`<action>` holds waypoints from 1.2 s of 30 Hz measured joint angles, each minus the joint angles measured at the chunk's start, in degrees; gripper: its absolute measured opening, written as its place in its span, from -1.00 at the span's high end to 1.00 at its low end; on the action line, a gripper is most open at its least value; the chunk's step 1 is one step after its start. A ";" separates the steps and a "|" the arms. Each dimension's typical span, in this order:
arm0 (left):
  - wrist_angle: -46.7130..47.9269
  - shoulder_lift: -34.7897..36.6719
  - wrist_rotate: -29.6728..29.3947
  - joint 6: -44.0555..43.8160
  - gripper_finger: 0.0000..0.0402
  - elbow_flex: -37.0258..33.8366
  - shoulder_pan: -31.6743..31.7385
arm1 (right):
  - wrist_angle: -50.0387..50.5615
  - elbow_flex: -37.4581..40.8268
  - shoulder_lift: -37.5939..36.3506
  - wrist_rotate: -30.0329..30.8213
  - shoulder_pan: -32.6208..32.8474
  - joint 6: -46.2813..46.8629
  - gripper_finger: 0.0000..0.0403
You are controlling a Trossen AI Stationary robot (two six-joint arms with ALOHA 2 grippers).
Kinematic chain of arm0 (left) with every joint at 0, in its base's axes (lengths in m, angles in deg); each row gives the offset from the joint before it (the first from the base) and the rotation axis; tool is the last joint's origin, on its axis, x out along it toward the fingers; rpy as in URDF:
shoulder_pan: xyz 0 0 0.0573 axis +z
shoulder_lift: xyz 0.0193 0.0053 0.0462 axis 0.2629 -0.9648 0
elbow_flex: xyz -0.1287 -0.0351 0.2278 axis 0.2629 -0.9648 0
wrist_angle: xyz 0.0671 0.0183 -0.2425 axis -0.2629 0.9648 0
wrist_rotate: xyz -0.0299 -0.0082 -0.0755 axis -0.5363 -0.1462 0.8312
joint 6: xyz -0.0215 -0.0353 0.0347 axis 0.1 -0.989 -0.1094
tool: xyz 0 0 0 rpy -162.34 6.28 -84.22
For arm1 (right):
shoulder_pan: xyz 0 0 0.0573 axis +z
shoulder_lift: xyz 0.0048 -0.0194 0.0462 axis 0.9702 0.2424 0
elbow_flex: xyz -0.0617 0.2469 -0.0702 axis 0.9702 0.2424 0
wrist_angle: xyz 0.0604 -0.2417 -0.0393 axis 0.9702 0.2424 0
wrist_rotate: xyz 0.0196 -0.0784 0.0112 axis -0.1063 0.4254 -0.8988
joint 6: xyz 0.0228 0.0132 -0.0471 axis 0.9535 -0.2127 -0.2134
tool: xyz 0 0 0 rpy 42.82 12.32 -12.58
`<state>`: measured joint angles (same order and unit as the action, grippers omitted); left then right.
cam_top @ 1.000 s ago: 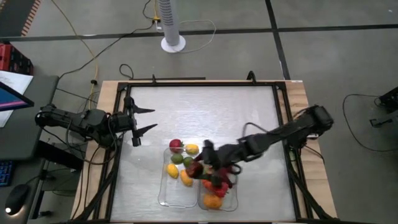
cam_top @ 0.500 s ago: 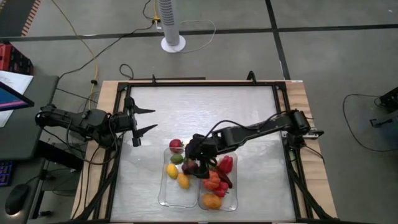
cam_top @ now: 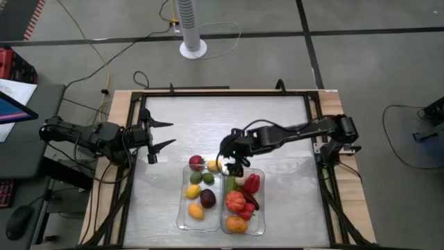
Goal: Sort produce into baskets
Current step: Put the tomato into the left transparent bin
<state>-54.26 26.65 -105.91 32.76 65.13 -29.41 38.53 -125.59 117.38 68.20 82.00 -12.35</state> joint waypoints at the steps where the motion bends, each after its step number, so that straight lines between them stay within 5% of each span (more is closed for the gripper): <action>1: -0.04 0.00 -0.01 -0.01 -0.19 0.00 0.01 | -1.61 1.23 -0.24 -0.62 -1.16 -0.57 -0.84; 11: 4.96 -0.42 -1.89 -0.78 -0.19 0.00 1.41 | -12.26 13.77 -2.74 -5.74 -10.47 -6.02 -0.83; 17: 5.26 -5.02 -1.41 -5.61 -0.15 0.00 8.60 | -30.57 31.31 -14.80 -5.34 -12.73 -5.48 -0.83; 22: 3.07 -13.69 5.21 -14.51 -0.06 0.01 16.11 | -39.35 41.86 -25.71 1.41 -13.34 -4.43 -0.83; 28: 8.55 -23.12 19.78 -29.25 -0.01 0.55 20.04 | -40.66 40.72 -37.01 8.78 -13.32 -12.88 -0.83; 36: 32.55 -31.14 19.72 -51.03 -0.01 14.28 20.65 | -52.66 37.94 -49.13 12.36 -13.32 -24.99 -0.83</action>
<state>-21.70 -4.49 -86.19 -18.27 79.41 -8.76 -14.13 -87.65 68.25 80.56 68.68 -37.34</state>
